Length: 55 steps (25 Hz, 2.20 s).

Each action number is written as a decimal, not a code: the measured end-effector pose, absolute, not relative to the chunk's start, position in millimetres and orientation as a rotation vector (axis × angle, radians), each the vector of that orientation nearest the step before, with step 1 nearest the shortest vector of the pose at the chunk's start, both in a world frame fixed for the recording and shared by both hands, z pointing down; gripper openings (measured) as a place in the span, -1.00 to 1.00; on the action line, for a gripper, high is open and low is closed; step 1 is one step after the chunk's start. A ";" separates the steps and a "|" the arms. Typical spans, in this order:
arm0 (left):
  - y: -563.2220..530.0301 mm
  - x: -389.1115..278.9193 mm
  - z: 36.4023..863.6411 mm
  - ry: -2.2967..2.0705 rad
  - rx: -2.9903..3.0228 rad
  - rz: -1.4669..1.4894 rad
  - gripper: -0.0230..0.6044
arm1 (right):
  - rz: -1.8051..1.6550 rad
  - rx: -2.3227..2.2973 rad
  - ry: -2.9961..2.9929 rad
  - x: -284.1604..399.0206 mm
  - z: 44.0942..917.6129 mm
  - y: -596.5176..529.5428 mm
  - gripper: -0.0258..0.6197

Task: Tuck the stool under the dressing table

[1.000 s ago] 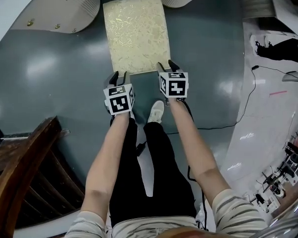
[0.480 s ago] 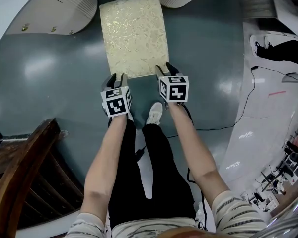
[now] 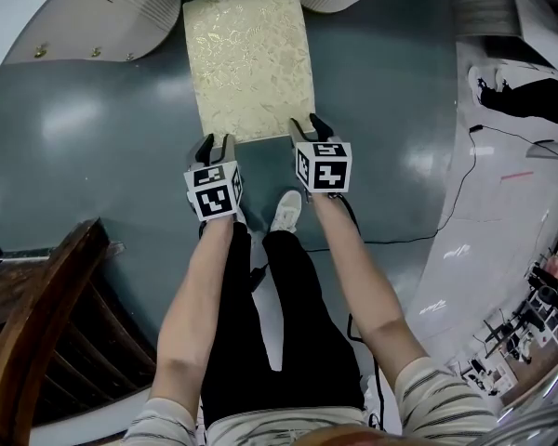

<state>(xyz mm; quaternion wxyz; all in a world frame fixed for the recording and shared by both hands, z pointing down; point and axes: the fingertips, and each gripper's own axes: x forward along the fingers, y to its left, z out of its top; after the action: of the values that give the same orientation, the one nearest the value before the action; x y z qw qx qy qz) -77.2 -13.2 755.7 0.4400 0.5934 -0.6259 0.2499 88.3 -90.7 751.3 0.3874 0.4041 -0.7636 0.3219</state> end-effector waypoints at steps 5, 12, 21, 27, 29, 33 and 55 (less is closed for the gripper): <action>-10.4 -75.3 763.1 -1.559 1.477 0.631 -0.52 | 0.825 1.020 -1.948 90.0 758.1 -88.4 -0.33; -14.8 -76.1 765.0 -1.583 1.468 0.620 -0.52 | 0.827 1.012 -1.966 88.2 759.6 -95.6 -0.33; -15.1 -74.8 769.0 -1.615 1.489 0.621 -0.52 | 0.813 1.013 -1.977 88.4 763.3 -97.3 -0.33; -16.6 -74.2 769.5 -1.619 1.485 0.629 -0.52 | 0.831 1.007 -1.967 88.5 763.2 -98.8 -0.33; -15.5 -73.9 769.1 -1.620 1.482 0.631 -0.52 | 0.837 1.000 -1.967 88.5 763.1 -97.3 -0.33; -41.9 -88.4 774.0 -1.618 1.481 0.630 -0.52 | 0.848 0.988 -1.951 74.2 767.9 -122.3 -0.33; -117.4 -132.3 765.9 -1.598 1.497 0.674 -0.52 | 0.832 0.977 -1.943 28.2 760.2 -194.5 -0.34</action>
<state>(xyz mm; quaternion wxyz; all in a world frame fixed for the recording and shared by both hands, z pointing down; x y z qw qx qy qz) -132.3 -117.4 765.9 0.4124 0.5953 -0.6355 0.2678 28.2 -194.5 760.2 0.3954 0.3853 -0.7665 0.3281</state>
